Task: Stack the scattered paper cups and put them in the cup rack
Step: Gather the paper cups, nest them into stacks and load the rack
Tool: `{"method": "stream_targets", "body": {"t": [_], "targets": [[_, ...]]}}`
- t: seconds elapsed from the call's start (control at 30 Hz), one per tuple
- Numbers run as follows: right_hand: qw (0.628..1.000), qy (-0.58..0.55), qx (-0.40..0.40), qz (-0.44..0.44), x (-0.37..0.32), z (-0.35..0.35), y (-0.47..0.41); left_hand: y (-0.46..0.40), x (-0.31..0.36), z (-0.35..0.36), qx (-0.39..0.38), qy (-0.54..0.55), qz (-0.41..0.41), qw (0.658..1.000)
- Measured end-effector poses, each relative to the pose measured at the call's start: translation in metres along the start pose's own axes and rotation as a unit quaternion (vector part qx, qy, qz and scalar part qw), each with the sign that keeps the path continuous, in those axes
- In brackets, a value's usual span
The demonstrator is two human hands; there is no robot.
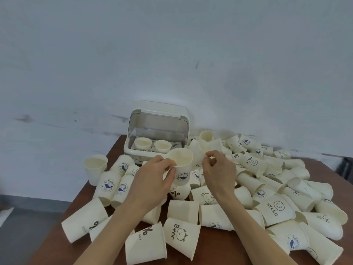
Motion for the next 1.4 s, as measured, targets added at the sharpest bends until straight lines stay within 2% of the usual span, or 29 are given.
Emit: {"method": "stream_targets", "body": {"t": [0.27,0.8,1.13,1.4], "targets": [[0.999,-0.024,-0.024,-0.014,-0.011,0.031,-0.005,-0.008,-0.017,-0.011,0.021,-0.025,-0.032,0.999],[0.995,0.028,-0.065,-0.064,-0.050,0.096,-0.047,-0.032,-0.058,-0.035,0.054,-0.099,-0.098,0.989],[0.986,0.105,-0.057,-0.112,-0.063,0.138,-0.088,-0.052,-0.089,-0.041,0.061,-0.126,-0.117,0.983],[0.967,0.186,-0.140,-0.100,-0.041,0.173,-0.094,-0.066,-0.104,-0.037,0.054,-0.133,-0.129,0.981]]}}
Point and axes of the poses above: each hand's wrist, its own y-axis away from the middle knuckle, its own z-axis out of the palm, x = y × z, the point moved 5 cm from there along -y, towards the middle knuckle, and after that the axes turned 3 degrees about z, right-handed, at the moved point
